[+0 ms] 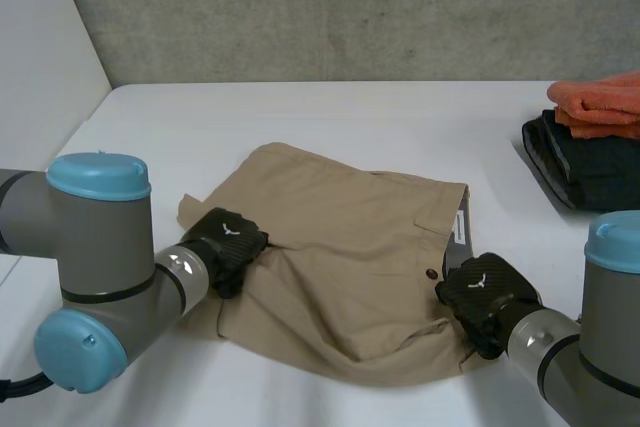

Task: Fold the laundry.

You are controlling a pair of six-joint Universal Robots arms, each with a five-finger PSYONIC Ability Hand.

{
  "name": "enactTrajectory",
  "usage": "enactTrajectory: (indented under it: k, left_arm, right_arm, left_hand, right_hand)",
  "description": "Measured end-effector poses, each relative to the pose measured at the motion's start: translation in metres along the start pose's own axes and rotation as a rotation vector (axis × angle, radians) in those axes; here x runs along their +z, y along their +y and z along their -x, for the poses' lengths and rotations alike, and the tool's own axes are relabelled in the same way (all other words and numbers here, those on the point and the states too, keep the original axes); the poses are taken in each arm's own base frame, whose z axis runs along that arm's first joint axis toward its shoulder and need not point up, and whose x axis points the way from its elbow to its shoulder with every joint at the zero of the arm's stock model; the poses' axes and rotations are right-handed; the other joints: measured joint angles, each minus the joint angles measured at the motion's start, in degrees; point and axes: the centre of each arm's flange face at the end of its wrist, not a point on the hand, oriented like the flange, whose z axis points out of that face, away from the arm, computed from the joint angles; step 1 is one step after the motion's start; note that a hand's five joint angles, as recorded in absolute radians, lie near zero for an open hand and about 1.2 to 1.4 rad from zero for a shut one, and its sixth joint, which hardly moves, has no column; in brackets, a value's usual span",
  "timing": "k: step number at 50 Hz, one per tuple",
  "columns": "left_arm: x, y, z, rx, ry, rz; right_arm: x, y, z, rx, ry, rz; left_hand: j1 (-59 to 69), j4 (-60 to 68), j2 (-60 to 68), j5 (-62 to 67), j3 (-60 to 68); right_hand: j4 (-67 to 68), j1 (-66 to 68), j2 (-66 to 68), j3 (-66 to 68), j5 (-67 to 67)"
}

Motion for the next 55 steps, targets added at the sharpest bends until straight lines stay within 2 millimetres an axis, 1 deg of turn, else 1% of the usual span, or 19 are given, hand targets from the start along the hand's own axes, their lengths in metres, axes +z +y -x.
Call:
enactTrajectory:
  k: [3, 7, 10, 14, 15, 16, 19, 20, 21, 25, 29, 33, 40, 41, 45, 49, 50, 51, 55]
  left_arm:
    - [-0.004, -0.001, 0.004, 0.002, -0.038, 0.010]
    - [-0.026, -0.010, 0.010, 0.008, -0.103, 0.004]
    - [-0.045, -0.015, 0.007, 0.015, -0.115, -0.007]
    - [-0.089, -0.015, -0.007, 0.032, -0.092, -0.006]
    - [-0.089, -0.015, -0.007, 0.032, -0.092, -0.006]
    - [-0.106, -0.011, -0.013, 0.038, -0.073, 0.009]
    - [-0.129, 0.000, -0.023, 0.042, -0.034, 0.052]
    - [-0.129, 0.000, -0.023, 0.042, -0.034, 0.052]
    - [-0.146, 0.010, -0.031, 0.044, 0.001, 0.093]
    - [-0.172, 0.025, -0.047, 0.049, 0.069, 0.155]
    - [-0.187, 0.033, -0.057, 0.048, 0.115, 0.182]
    - [-0.189, 0.033, -0.060, 0.044, 0.127, 0.178]
    - [-0.164, 0.014, -0.050, 0.026, 0.069, 0.091]
    - [-0.148, 0.005, -0.041, 0.016, 0.023, 0.043]
    - [-0.112, -0.010, -0.024, -0.003, -0.064, -0.022]
    - [-0.091, -0.013, -0.014, -0.011, -0.108, -0.029]
    - [-0.081, -0.013, -0.011, -0.015, -0.127, -0.020]
    - [-0.076, -0.012, -0.009, -0.016, -0.135, -0.011]
    - [-0.068, -0.010, -0.007, -0.017, -0.148, 0.011]
  right_arm:
    - [-0.002, -0.003, -0.002, -0.003, 0.009, -0.010]
    - [-0.010, -0.009, -0.007, -0.020, 0.024, -0.027]
    - [-0.016, -0.013, -0.009, -0.036, 0.028, -0.031]
    - [-0.031, -0.018, -0.011, -0.083, 0.020, -0.023]
    - [-0.031, -0.018, -0.011, -0.083, 0.020, -0.023]
    - [-0.042, -0.018, -0.010, -0.127, 0.002, -0.004]
    - [-0.056, -0.015, -0.006, -0.189, -0.040, 0.038]
    - [-0.056, -0.015, -0.006, -0.189, -0.040, 0.038]
    - [-0.066, -0.011, -0.002, -0.233, -0.080, 0.075]
    - [-0.081, -0.005, 0.005, -0.286, -0.142, 0.123]
    - [-0.087, -0.003, 0.008, -0.305, -0.170, 0.141]
    - [-0.087, -0.004, 0.006, -0.307, -0.165, 0.136]
    - [-0.071, -0.014, -0.007, -0.294, -0.087, 0.079]
    - [-0.059, -0.019, -0.014, -0.285, -0.045, 0.048]
    - [-0.035, -0.027, -0.024, -0.252, 0.014, 0.001]
    - [-0.024, -0.032, -0.030, -0.190, 0.044, -0.027]
    - [-0.021, -0.035, -0.033, -0.142, 0.056, -0.040]
    - [-0.019, -0.037, -0.036, -0.104, 0.063, -0.049]
    - [-0.026, -0.044, -0.041, 0.000, 0.066, -0.064]
  left_hand:
    - [0.0, 1.1, 0.9, 0.1, 1.1]
    - [0.0, 1.1, 1.0, 0.1, 1.1]
    - [0.0, 1.1, 1.1, 0.1, 1.1]
    - [0.0, 1.1, 1.2, 0.1, 1.2]
    - [0.0, 1.1, 1.2, 0.1, 1.2]
    - [0.0, 1.1, 1.2, 0.1, 1.3]
    - [0.0, 1.3, 1.2, 0.1, 1.4]
    - [0.0, 1.3, 1.2, 0.1, 1.4]
    - [0.0, 1.3, 1.2, 0.1, 1.5]
    - [0.0, 1.3, 1.2, 0.1, 1.5]
    - [0.0, 1.3, 1.2, 0.1, 1.5]
    - [0.0, 1.3, 1.2, 0.1, 1.5]
    - [0.0, 1.3, 1.2, 0.1, 1.5]
    - [0.0, 1.4, 1.3, 0.1, 1.5]
    - [0.0, 1.4, 1.3, 0.1, 1.5]
    - [0.0, 1.4, 1.3, 0.1, 1.5]
    - [0.0, 1.4, 1.3, 0.1, 1.5]
    - [0.0, 1.4, 1.3, 0.1, 1.5]
    - [0.0, 1.4, 1.3, 0.1, 1.5]
  right_hand:
    - [0.0, 0.0, 0.0, 0.0, 0.0]
    - [0.0, 0.0, 0.0, 0.0, 0.0]
    - [0.0, 0.0, 0.0, 0.0, 0.0]
    - [0.0, 0.0, 0.0, 0.0, 0.0]
    - [0.0, 0.0, 0.0, 0.0, 0.0]
    - [0.0, 0.0, 0.0, 0.0, 0.0]
    - [0.0, 0.0, 0.0, 0.0, 0.0]
    - [0.0, 0.0, 0.0, 0.0, 0.0]
    - [0.0, 0.0, 0.0, 0.0, 0.0]
    - [0.0, 0.0, 0.0, 0.0, 0.0]
    - [0.0, 0.0, 0.0, 0.0, 0.0]
    - [0.0, 0.0, 0.0, 0.0, 0.0]
    - [0.0, 0.0, 0.0, 0.0, 0.0]
    - [0.0, 0.0, 0.0, 0.0, 0.0]
    - [0.0, 0.0, 0.0, 0.0, 0.0]
    - [-0.5, -0.7, -1.0, -1.0, -0.5]
    - [-19.9, -14.8, -20.7, -19.7, -18.4]
    - [-29.9, -22.4, -30.2, -30.3, -28.5]
    - [-39.5, -29.9, -39.2, -39.5, -38.6]
